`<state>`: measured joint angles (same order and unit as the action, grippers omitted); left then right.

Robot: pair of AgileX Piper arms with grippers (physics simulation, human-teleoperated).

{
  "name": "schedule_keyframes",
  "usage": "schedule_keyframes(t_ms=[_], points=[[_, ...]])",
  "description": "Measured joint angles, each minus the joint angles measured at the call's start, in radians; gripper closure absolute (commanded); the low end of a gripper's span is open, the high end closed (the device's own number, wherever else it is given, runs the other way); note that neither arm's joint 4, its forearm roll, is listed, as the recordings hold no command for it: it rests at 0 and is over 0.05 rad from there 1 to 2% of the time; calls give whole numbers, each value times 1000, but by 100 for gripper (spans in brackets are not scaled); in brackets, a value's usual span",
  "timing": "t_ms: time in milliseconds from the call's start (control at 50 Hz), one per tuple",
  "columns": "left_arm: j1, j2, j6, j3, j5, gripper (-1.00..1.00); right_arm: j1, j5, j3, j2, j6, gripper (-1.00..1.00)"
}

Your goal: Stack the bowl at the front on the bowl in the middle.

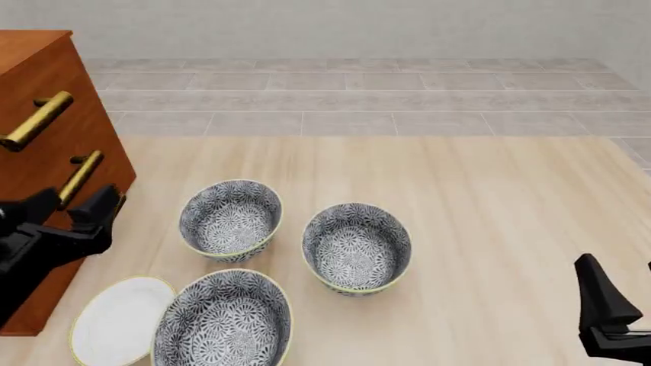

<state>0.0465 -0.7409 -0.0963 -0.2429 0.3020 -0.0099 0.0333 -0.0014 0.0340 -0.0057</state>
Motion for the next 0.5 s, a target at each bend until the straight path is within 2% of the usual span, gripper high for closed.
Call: schedule_keyframes(t_ms=[500], points=[[29, -255, -68, -162, -58, -100, -3, 22, 1, 24, 5, -100]])
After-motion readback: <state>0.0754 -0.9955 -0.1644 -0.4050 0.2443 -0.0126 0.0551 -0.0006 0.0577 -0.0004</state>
